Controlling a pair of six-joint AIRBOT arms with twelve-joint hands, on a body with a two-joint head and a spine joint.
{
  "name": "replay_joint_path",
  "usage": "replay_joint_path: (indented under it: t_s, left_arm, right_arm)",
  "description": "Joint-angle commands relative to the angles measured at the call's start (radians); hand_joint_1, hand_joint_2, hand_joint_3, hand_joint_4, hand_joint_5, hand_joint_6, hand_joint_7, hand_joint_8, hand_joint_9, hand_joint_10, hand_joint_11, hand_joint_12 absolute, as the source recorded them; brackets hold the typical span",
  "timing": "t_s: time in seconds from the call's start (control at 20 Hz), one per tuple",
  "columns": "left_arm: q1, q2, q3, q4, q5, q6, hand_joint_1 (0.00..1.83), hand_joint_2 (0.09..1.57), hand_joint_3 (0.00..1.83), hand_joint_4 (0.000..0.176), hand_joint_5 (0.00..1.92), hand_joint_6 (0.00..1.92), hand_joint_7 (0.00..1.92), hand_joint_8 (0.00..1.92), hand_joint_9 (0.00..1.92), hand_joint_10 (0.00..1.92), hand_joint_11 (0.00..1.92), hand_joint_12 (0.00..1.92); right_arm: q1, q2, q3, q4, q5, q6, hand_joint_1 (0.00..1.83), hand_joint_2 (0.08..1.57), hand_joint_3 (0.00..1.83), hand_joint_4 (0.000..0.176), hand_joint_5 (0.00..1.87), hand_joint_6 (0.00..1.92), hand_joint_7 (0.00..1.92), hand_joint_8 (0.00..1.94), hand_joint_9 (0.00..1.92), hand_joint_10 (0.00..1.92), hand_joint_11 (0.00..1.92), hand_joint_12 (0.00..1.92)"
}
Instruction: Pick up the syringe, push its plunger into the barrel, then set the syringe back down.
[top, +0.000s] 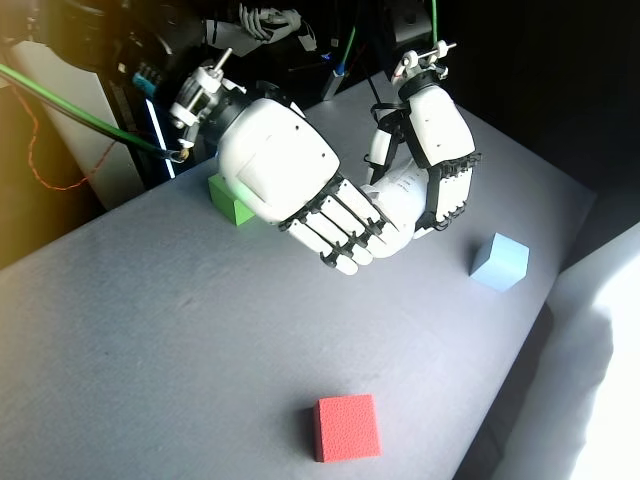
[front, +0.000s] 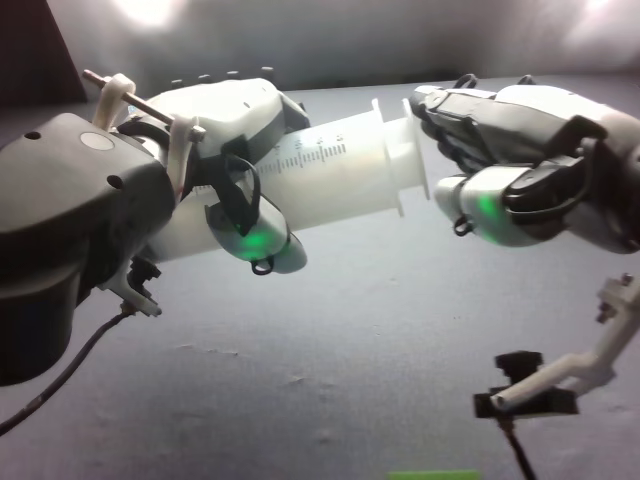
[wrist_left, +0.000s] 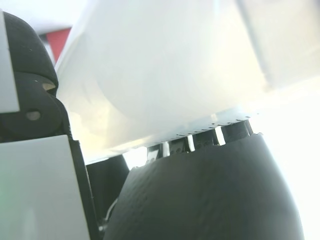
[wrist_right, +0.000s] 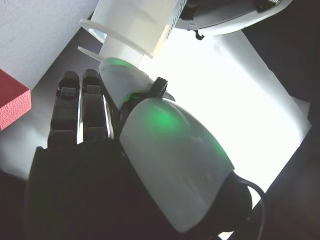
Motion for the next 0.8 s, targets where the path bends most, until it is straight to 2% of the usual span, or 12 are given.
replay_joint_path:
  t_s: [0.0,0.1,0.25,0.45,0.65,0.75]
  left_arm:
    - [-0.011,0.005,-0.010,0.079,0.001,-0.003,1.37,1.12,0.00,0.000,0.95,0.89,0.96,1.01,0.88,1.31,0.65,1.17]
    - [-0.008,0.006,-0.014,0.088,0.001,-0.003,1.37,1.13,0.00,0.000,0.92,0.94,0.95,1.02,0.87,1.30,0.64,1.17]
    - [0.004,0.007,-0.020,0.097,0.007,-0.004,1.37,1.12,0.00,0.000,0.95,0.89,0.97,1.00,0.88,1.30,0.67,1.19]
    - [0.048,0.010,-0.021,0.183,0.031,-0.069,1.37,1.13,0.00,0.000,0.95,0.91,0.95,1.00,0.86,1.33,0.62,1.22]
    - [0.109,0.004,-0.016,0.278,0.045,-0.144,1.37,1.12,0.00,0.000,0.98,0.84,0.96,1.01,0.87,1.31,0.64,1.18]
    - [0.143,0.004,-0.013,0.327,0.046,-0.184,1.37,1.13,0.00,0.000,0.94,0.91,0.92,1.06,0.85,1.36,0.61,1.23]
  right_arm:
    - [-0.001,0.024,-0.009,-0.112,0.013,0.004,1.33,1.51,0.00,0.000,0.03,0.00,0.00,0.00,0.00,0.00,0.00,0.00]
    - [-0.028,0.048,-0.017,-0.192,0.051,0.004,1.33,1.51,0.00,0.000,0.04,0.01,0.00,0.00,0.00,0.00,0.01,0.00]
    - [-0.076,0.083,-0.017,-0.303,0.110,0.004,1.33,1.52,0.00,0.000,0.04,0.00,0.00,0.00,0.00,0.00,0.00,0.00]
    - [-0.144,0.115,-0.018,-0.332,0.122,-0.014,1.29,1.53,0.00,0.000,0.02,0.00,0.00,0.00,0.00,0.00,0.00,0.00]
    - [-0.210,0.160,-0.017,-0.349,0.062,-0.148,1.19,1.54,0.00,0.000,0.00,0.00,0.00,0.00,0.00,0.00,0.00,0.00]
    - [-0.238,0.169,-0.014,-0.411,0.022,-0.159,1.18,1.54,0.00,0.000,0.00,0.00,0.00,0.00,0.00,0.00,0.01,0.01]
